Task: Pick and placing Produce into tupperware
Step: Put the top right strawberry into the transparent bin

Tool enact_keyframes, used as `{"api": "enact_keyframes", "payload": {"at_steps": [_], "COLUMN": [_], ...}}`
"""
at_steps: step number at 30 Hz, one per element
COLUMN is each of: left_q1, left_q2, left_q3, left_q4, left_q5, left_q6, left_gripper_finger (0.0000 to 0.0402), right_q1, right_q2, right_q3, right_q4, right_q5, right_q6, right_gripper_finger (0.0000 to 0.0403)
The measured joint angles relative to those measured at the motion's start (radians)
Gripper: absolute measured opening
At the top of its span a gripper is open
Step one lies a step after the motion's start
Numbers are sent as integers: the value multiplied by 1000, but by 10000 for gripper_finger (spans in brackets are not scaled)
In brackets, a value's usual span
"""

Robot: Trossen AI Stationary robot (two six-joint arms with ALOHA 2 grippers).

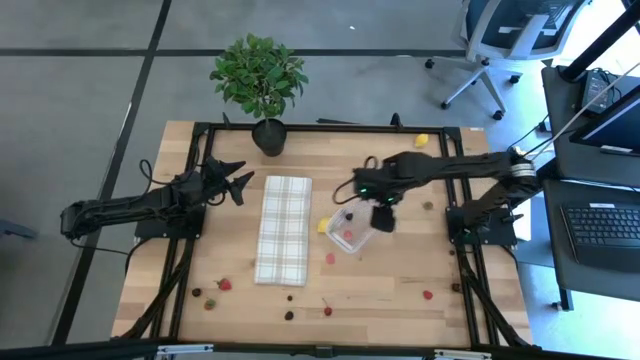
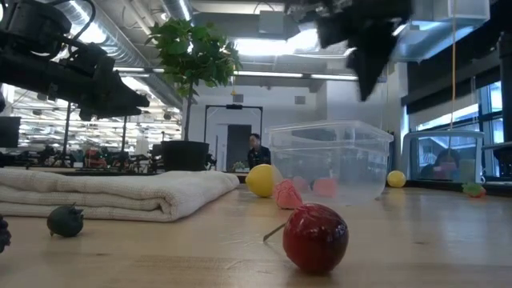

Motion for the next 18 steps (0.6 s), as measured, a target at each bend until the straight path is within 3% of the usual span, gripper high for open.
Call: {"api": "enact_keyframes", "payload": {"at_steps": [10,18], "left_q1": [0,0], "left_q2": [0,0], "left_q3": [0,0], "left_q4": [0,0], "left_q5": [0,0], "left_q6": [0,0], "left_gripper_finger": [228,228], "right_q1": [-58,-58], "right_q2": [-317,-375], "right_q3": [-391,-663], "right_q4": [59,145], "right_q5": [106,113], "right_q6": [119,74], "right_gripper_finger": [218,207]}}
